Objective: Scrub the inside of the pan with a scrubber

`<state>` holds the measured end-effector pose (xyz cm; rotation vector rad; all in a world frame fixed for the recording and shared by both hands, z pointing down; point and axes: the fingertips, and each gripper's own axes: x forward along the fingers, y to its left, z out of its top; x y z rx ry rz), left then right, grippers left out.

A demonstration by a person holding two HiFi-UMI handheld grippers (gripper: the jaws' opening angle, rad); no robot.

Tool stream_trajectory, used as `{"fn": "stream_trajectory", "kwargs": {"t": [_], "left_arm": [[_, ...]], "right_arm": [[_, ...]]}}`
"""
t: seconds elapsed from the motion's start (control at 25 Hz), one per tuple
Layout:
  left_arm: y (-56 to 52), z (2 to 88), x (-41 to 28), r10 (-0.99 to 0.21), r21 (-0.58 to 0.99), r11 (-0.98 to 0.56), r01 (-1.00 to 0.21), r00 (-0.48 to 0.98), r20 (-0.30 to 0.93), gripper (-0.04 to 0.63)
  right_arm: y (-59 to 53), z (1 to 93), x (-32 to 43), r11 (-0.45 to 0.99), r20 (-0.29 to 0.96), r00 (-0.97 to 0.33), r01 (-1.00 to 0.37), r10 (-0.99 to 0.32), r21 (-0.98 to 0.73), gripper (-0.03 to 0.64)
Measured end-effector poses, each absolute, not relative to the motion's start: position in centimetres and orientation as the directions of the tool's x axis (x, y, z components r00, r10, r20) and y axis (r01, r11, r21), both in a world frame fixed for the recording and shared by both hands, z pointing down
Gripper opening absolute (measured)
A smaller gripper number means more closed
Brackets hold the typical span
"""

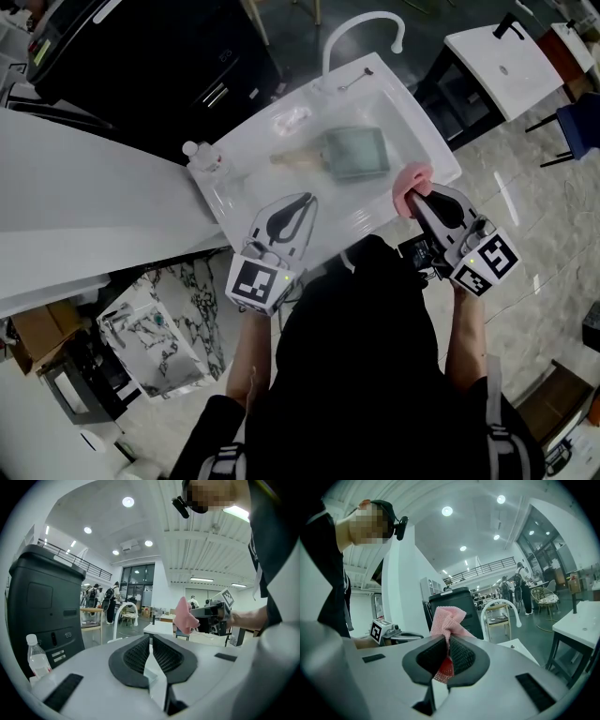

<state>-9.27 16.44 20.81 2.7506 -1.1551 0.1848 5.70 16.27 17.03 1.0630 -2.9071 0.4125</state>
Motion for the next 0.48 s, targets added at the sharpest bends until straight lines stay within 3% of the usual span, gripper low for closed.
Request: {"fn": "stream_trajectory", "kwargs": {"t": [0.48], "left_arm": [[16.68, 21.01, -9.41, -0.693, 0.095, -0.696, -0.712, 0.701, 0.17, 0.048]], "right_arm": [[16.42, 17.12, 6.18, 0.725, 0.086, -0.759, -0.644, -0.645, -0.244, 0.034]]}}
